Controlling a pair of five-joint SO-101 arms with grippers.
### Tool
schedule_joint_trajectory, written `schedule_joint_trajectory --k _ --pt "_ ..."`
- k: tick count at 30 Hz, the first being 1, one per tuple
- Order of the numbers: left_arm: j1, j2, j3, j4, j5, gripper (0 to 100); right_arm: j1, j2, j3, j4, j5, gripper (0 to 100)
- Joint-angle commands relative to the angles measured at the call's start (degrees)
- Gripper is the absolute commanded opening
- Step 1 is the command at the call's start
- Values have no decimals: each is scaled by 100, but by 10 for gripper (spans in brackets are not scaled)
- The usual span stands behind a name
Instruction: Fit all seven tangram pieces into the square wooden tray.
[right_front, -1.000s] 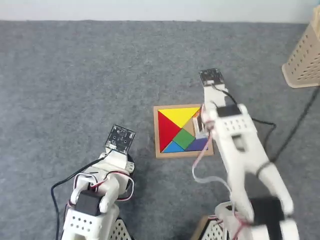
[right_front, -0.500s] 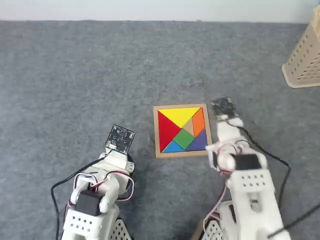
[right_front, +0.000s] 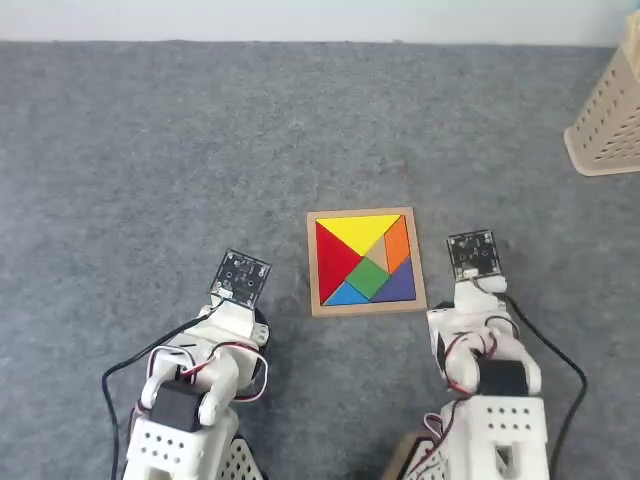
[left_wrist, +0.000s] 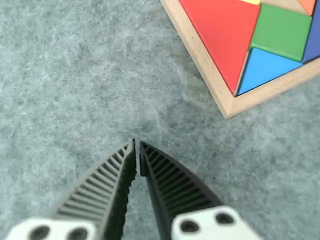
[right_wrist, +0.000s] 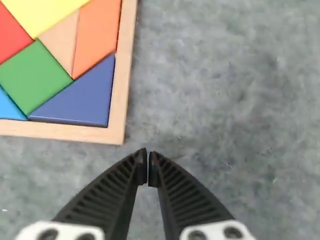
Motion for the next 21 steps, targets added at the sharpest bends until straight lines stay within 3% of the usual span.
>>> schedule_joint_trajectory --k 1,7,13,21 --pt "9 -114 -110 35 35 12 66 -602 167 -92 97 9" --pt "9 -114 -110 35 35 12 75 -1552 756 -48 97 9" --pt "9 -114 -110 35 35 12 66 -2343 738 831 97 9" --pt "9 -114 -110 35 35 12 57 -2369 738 884 97 9"
